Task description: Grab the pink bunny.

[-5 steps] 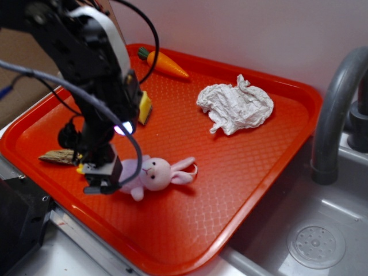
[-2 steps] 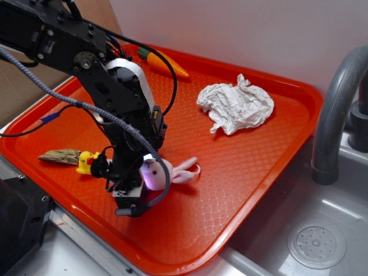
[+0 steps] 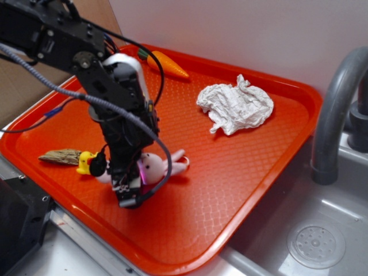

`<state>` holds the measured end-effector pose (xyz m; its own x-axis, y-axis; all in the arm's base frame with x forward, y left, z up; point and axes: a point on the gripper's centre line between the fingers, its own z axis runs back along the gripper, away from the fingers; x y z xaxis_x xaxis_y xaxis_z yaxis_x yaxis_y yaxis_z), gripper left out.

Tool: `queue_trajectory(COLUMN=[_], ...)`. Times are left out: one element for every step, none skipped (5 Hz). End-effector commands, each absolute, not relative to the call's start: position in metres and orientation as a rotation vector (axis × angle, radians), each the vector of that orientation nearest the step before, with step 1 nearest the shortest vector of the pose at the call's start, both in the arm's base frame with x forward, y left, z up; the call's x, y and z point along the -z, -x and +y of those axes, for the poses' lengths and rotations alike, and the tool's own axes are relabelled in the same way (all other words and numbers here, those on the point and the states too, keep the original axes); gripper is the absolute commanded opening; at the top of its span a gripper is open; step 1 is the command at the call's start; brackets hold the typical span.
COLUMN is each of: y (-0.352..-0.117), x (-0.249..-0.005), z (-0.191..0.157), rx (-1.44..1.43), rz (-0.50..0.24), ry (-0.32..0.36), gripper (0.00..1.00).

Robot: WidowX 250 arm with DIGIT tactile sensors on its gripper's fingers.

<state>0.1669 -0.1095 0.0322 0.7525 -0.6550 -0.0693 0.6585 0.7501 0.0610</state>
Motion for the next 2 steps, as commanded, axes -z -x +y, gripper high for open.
queue_trajectory(y=[-0.195,-0.192], x=[-0.139,-0.190], z=[-0.093,-0.083], rx=[0.220,-0.031], rz=[0.038,-0.013], ry=[-0.129,-0.120], gripper=[0.00,0.00])
